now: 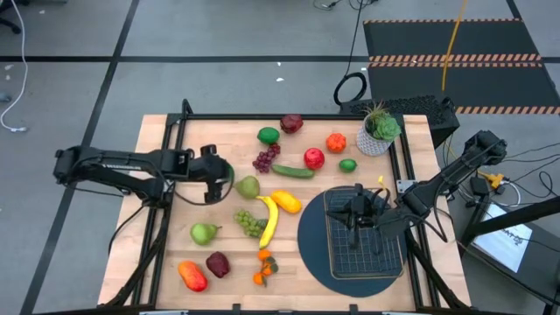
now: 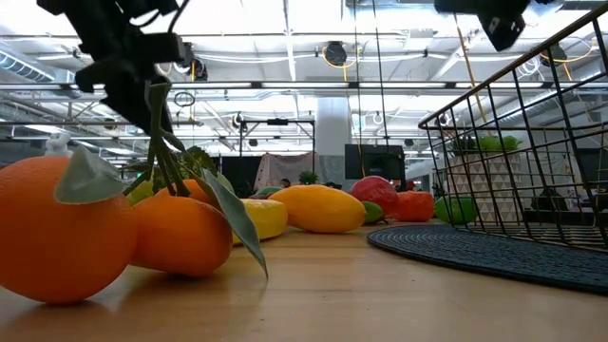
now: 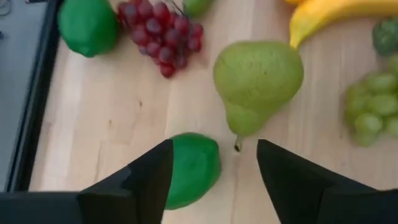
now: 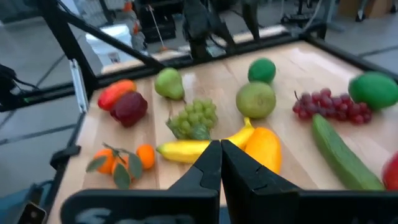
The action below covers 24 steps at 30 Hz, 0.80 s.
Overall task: Build produce basket
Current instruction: Put the bottom left lime into the wire basket
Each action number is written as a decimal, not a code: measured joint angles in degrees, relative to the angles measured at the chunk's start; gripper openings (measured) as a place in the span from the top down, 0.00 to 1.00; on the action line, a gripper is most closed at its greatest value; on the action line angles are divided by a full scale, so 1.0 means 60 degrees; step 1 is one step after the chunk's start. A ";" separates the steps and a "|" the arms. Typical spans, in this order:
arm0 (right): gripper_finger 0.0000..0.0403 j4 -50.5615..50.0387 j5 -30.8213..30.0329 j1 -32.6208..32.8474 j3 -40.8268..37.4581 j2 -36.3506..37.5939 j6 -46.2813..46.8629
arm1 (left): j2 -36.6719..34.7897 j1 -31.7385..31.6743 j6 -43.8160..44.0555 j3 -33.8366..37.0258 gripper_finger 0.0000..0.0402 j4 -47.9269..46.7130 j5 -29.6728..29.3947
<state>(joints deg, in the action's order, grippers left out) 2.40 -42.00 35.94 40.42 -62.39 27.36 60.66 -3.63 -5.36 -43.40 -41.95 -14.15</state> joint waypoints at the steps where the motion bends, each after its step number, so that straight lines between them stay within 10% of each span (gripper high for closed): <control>1: 1.00 0.0223 0.0004 -0.0003 0.0004 0.0004 -0.0172 | 0.0120 -0.0026 -0.0069 0.0001 0.37 -0.0021 0.0029; 10: 1.00 0.0839 0.0291 0.0001 0.0004 0.0004 -0.0842 | 0.0777 -0.0037 -0.1733 0.0001 0.09 -0.0139 -0.0353; 24: 1.00 0.0985 0.0295 -0.0275 0.0004 0.0004 -0.1946 | 0.0780 -0.0177 -0.2673 0.0001 0.07 -0.0632 -0.0386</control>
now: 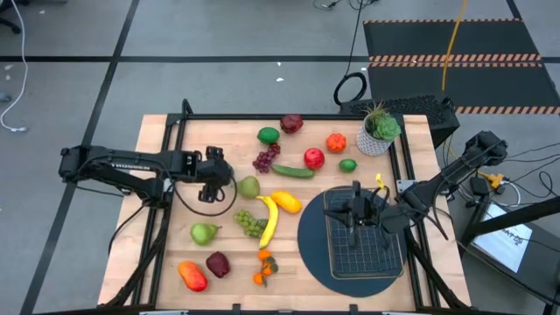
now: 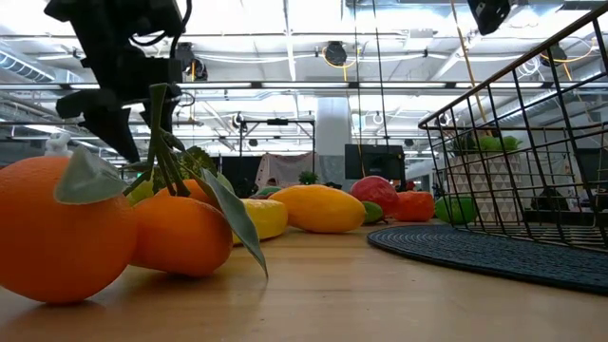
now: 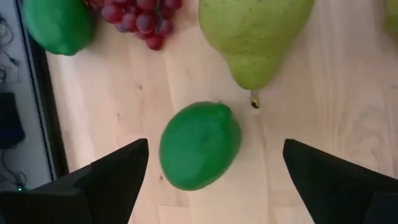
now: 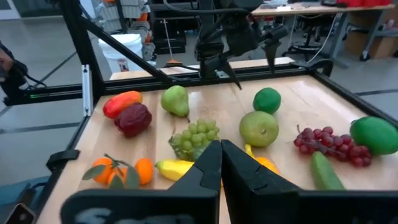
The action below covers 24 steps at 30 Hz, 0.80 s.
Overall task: Build produce basket
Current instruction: Put the bottom left lime into the wire basket
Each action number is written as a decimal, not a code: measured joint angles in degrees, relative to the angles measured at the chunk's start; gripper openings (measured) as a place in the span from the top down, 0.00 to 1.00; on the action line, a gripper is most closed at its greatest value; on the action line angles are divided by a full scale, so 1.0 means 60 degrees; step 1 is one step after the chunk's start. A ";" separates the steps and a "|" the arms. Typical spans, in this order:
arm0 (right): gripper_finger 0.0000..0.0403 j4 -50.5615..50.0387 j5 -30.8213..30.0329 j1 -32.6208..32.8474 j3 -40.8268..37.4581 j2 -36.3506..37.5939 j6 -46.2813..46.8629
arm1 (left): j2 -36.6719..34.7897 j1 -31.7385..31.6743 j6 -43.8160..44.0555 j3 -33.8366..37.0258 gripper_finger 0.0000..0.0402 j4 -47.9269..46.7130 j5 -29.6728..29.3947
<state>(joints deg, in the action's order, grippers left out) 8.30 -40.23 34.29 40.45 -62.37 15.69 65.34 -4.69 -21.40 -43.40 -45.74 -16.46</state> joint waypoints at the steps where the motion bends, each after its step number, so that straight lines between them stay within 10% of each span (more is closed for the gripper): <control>1: 1.00 0.0062 0.0004 -0.0061 0.0000 0.0000 -0.0097 | 0.0011 -0.0058 -0.0095 0.0010 0.07 0.0006 -0.0001; 24: 0.75 0.0034 0.1249 -0.0908 0.0000 0.0004 -0.0009 | 0.2201 -0.1243 -0.1642 0.0412 0.07 0.1063 0.0030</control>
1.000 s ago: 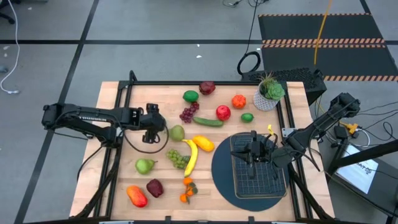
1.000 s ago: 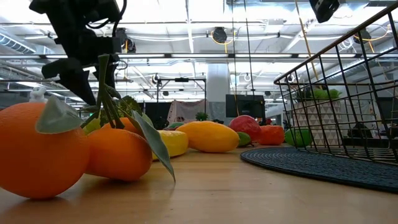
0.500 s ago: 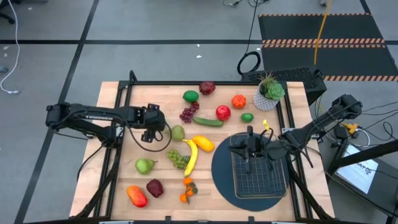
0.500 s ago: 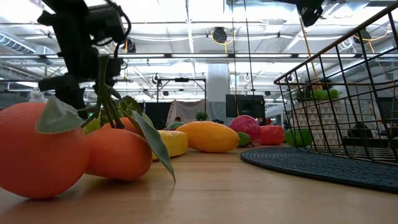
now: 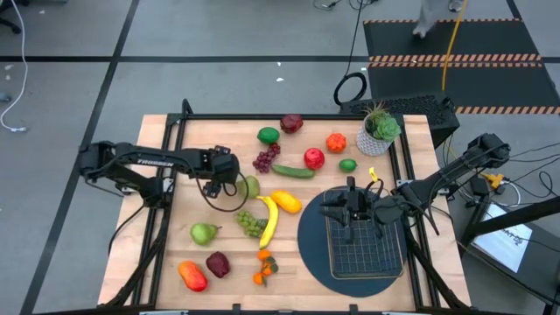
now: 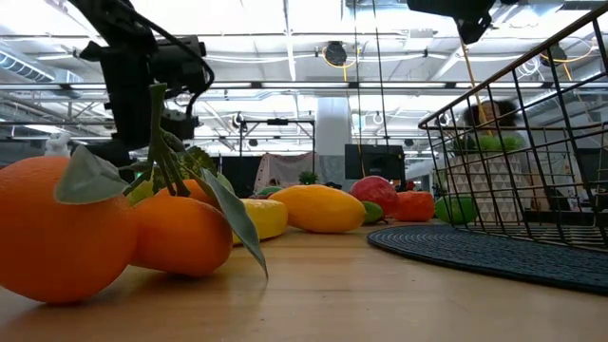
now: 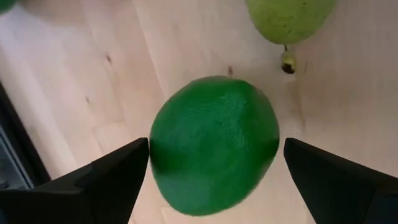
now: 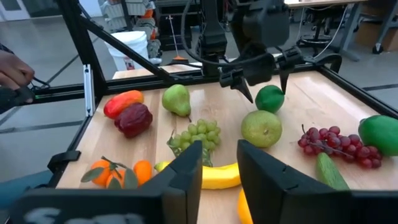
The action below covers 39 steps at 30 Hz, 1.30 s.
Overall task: Build produce basket
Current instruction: Put the bottom left lime into the wire basket
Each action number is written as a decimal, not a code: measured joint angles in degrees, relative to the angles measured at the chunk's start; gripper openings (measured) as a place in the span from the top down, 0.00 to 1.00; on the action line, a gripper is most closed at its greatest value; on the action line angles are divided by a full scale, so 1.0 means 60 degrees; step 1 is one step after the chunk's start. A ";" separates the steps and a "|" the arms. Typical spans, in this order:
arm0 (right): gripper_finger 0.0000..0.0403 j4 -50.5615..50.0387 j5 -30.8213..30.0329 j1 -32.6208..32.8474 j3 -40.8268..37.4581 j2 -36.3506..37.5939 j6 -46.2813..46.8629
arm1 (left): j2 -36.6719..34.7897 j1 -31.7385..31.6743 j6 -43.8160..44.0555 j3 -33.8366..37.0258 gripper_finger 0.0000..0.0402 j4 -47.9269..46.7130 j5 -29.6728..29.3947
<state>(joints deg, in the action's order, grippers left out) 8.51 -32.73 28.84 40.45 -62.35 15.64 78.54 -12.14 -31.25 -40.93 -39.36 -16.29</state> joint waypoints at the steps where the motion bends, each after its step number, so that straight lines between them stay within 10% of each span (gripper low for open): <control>1: 0.74 -0.0014 0.0000 0.0000 0.0000 0.0000 -0.0012 | 0.0053 -0.0026 -0.0005 0.0000 0.08 0.0051 0.0004; 12: 0.71 -0.0003 -0.0010 0.0000 0.0000 0.0000 -0.0257 | 0.0113 -0.0017 0.0055 -0.0007 0.32 0.0092 0.0039; 39: 0.71 0.0718 -0.0076 -0.0759 0.0000 -0.0007 -0.0729 | -0.2779 0.2159 0.2673 -0.1599 0.29 0.0707 -0.0555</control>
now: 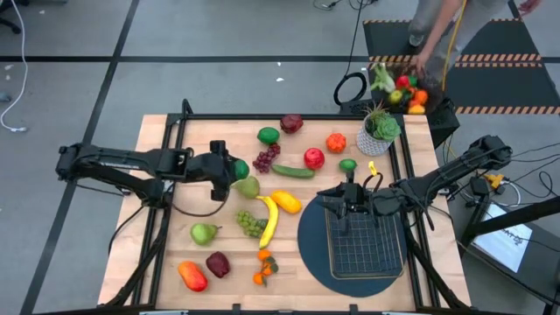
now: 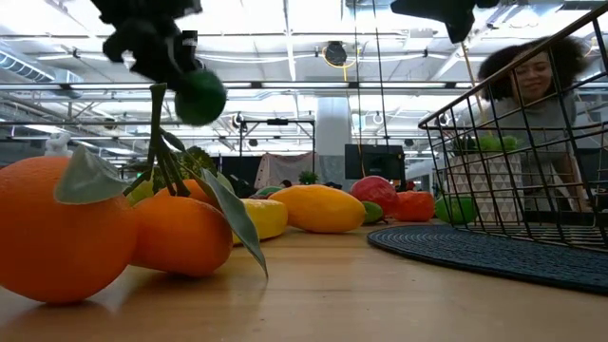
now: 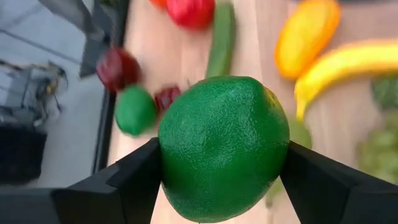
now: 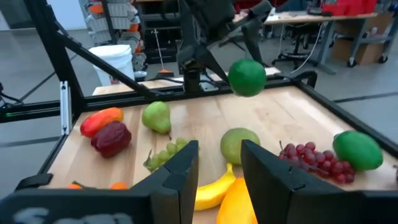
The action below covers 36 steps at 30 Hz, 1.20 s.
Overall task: Build produce basket
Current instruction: Put the bottom left lime into the wire basket
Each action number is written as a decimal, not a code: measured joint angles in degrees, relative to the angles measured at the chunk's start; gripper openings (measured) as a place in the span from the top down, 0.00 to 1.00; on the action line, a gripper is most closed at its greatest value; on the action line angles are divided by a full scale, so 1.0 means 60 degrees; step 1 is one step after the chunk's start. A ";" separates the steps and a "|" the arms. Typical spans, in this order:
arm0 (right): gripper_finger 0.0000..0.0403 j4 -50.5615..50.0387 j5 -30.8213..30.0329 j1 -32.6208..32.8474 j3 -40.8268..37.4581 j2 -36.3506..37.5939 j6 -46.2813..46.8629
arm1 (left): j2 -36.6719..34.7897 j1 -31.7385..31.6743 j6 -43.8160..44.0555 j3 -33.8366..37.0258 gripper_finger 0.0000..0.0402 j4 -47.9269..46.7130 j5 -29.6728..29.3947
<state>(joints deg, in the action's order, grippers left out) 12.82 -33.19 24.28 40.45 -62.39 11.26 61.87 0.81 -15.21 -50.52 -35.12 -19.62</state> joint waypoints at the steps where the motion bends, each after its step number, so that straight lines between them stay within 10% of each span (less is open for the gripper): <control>1: 0.71 0.0081 0.0000 -0.0043 0.0000 0.0000 -0.0121 | -0.0132 0.0049 0.0054 0.0000 0.30 0.0216 0.0003; 15: 0.67 0.4035 0.0038 -0.0727 0.0007 -0.1490 -0.3738 | -0.0565 0.0682 0.0290 0.0004 0.28 0.5123 0.0108; 29: 0.20 0.5861 0.0032 -0.1525 0.1071 -0.3151 -0.5535 | 0.0877 0.0997 0.1305 0.0011 0.27 0.9385 0.1517; 36: 0.13 0.4973 -0.0462 -0.1674 0.1927 -0.3633 -0.5539 | 0.1579 0.1003 0.1308 0.0018 0.27 0.9915 0.1521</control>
<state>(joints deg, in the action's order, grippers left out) 42.66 -35.96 14.24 52.01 -84.19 -21.97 71.34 6.83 -7.37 -50.41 24.37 -10.49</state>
